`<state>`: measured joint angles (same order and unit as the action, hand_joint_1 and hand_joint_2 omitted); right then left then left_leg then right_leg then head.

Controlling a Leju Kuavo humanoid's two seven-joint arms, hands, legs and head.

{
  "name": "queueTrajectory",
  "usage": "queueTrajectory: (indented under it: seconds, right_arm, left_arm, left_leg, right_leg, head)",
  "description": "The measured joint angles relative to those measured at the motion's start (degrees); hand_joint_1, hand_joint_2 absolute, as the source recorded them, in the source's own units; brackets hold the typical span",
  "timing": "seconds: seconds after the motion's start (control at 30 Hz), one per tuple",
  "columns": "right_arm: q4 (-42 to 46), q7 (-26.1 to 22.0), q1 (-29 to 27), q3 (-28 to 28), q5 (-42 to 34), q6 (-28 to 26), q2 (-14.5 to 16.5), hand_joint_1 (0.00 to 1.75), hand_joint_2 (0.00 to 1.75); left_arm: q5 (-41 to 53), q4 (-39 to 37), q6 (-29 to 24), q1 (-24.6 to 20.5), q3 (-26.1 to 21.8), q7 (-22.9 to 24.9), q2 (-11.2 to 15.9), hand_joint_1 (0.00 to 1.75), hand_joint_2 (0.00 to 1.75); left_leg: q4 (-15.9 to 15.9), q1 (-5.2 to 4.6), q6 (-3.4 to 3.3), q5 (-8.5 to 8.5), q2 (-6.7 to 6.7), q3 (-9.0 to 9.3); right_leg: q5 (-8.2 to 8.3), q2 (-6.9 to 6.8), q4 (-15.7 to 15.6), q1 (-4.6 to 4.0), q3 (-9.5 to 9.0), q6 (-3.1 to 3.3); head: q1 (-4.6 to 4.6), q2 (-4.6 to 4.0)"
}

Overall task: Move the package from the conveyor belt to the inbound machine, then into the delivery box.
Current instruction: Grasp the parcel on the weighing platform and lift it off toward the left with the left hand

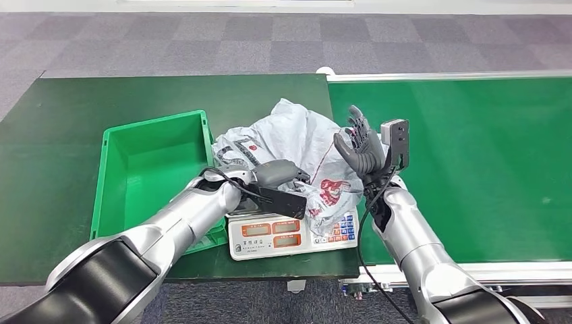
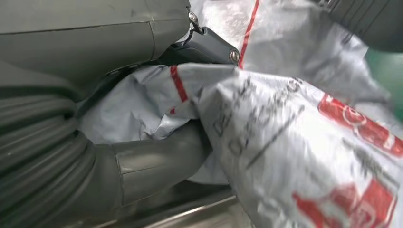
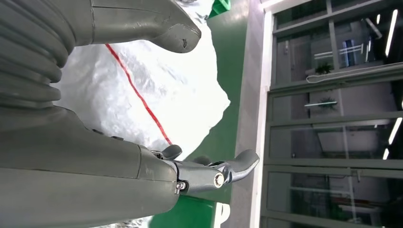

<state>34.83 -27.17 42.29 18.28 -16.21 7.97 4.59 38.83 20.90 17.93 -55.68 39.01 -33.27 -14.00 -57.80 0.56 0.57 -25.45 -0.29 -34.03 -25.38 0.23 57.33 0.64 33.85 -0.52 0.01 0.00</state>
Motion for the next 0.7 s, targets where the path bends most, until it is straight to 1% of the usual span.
queueTrajectory:
  seconds: [0.1, 0.2, 0.27, 0.37, 0.4, 0.6, 0.7]
  right_arm:
    - [0.0, 0.2, 0.0, -0.3, 0.1, 0.0, 0.0, 0.0, 1.75]
    - [0.0, 0.0, 0.1, -0.6, 0.4, -0.4, 0.0, 0.0, 1.75]
    - [-0.1, -0.2, 0.2, -1.0, 0.6, -0.9, 0.0, 0.0, 1.75]
    - [-0.2, -0.3, 0.3, -1.4, 0.5, -1.0, -0.1, 0.0, 1.75]
    - [-0.2, -0.4, 0.3, -1.6, 0.5, -1.0, -0.1, 0.0, 1.75]
    - [-0.4, -0.6, 0.3, -1.8, 0.4, -0.9, -0.3, 0.0, 1.75]
    - [-0.6, -0.9, 0.1, -2.3, 0.2, -0.9, -0.4, 0.0, 1.75]
  left_arm:
    - [-0.2, 0.7, -0.9, -0.4, 0.0, -0.2, 0.0, 1.75, 1.75]
    - [-0.7, 1.6, -3.1, -0.9, -0.1, -0.3, 0.1, 1.75, 1.75]
    - [-0.1, 2.3, -6.2, -1.5, -0.1, -0.1, 0.4, 1.75, 1.75]
    - [2.5, 3.9, -13.5, -2.6, -0.1, 1.4, 1.3, 1.75, 1.75]
    - [3.1, 4.3, -15.0, -2.9, -0.1, 1.8, 1.6, 1.75, 1.75]
    - [4.1, 5.9, -17.5, -3.8, -0.1, 2.8, 2.8, 1.75, 1.75]
    - [7.0, 7.1, -22.8, -3.8, 0.0, 5.4, 4.1, 1.75, 1.75]
  left_leg:
    - [0.0, 0.0, 0.0, 0.0, -0.01, -0.01]
    - [0.0, 0.0, 0.0, 0.0, -0.01, -0.01]
    - [0.0, 0.0, 0.0, 0.0, -0.01, -0.01]
    - [0.0, 0.0, 0.01, 0.0, 0.0, -0.01]
    - [0.0, 0.0, 0.01, 0.01, 0.0, -0.01]
    - [0.0, 0.0, 0.01, 0.02, 0.0, -0.01]
    - [0.0, 0.0, 0.01, 0.02, 0.0, -0.01]
  right_leg:
    - [0.0, -0.01, 0.0, 0.0, 0.0, 0.0]
    - [0.0, -0.01, 0.0, 0.0, 0.0, 0.0]
    - [0.0, -0.01, 0.0, 0.0, 0.01, 0.0]
    - [0.0, 0.0, 0.0, 0.0, 0.01, 0.0]
    - [0.0, 0.0, 0.0, 0.0, 0.01, 0.0]
    - [0.0, 0.0, 0.0, 0.0, 0.01, 0.01]
    - [0.0, 0.0, 0.0, 0.0, 0.02, 0.01]
  head:
    - [-0.01, 0.01]
    - [0.01, 0.01]
    - [0.01, 0.0]
    - [-0.01, 0.0]
    - [-0.01, 0.0]
    - [0.01, 0.0]
    - [0.01, 0.0]
